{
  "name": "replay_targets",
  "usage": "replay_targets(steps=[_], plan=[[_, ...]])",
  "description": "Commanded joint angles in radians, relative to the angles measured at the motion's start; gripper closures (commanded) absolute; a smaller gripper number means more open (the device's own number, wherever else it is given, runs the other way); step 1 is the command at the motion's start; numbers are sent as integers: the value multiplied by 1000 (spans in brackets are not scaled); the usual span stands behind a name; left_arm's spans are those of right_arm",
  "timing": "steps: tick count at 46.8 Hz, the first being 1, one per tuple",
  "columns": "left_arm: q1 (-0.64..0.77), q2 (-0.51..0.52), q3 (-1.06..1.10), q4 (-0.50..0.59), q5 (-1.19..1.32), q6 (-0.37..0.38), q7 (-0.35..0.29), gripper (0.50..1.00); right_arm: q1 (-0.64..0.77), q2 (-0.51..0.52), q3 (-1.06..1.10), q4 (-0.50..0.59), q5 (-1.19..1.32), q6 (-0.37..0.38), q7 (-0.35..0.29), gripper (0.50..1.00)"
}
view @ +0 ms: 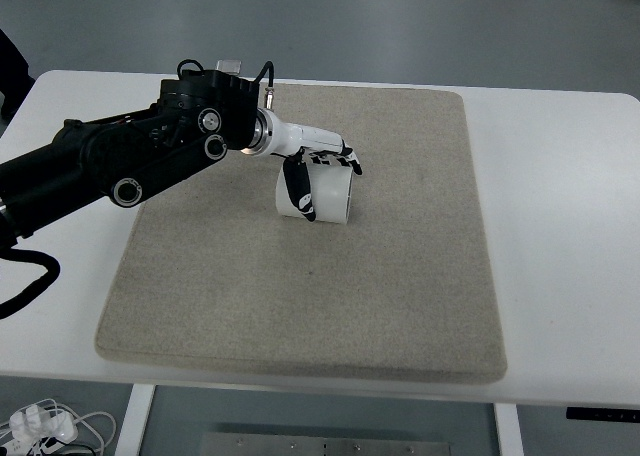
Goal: Flip white cup upright
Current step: 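Lift the white cup with the left hand, rotating it open end up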
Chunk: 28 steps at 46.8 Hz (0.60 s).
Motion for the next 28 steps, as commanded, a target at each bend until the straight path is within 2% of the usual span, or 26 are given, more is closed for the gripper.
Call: replay_targets(steps=[1, 11, 17, 28], plan=[[-7, 2, 0, 14, -2, 46, -5, 1000, 0, 0, 1, 0, 0, 0, 0, 548], [-14, 18, -28, 32, -48, 52, -30, 1000, 0, 0, 1, 0, 0, 0, 0, 548], [-5, 44, -91, 63, -190, 41, -56, 1000, 0, 0, -1, 0, 0, 0, 0, 548], [10, 77, -100, 132, -388, 40, -192, 1000, 0, 0, -1, 0, 0, 0, 0, 548]])
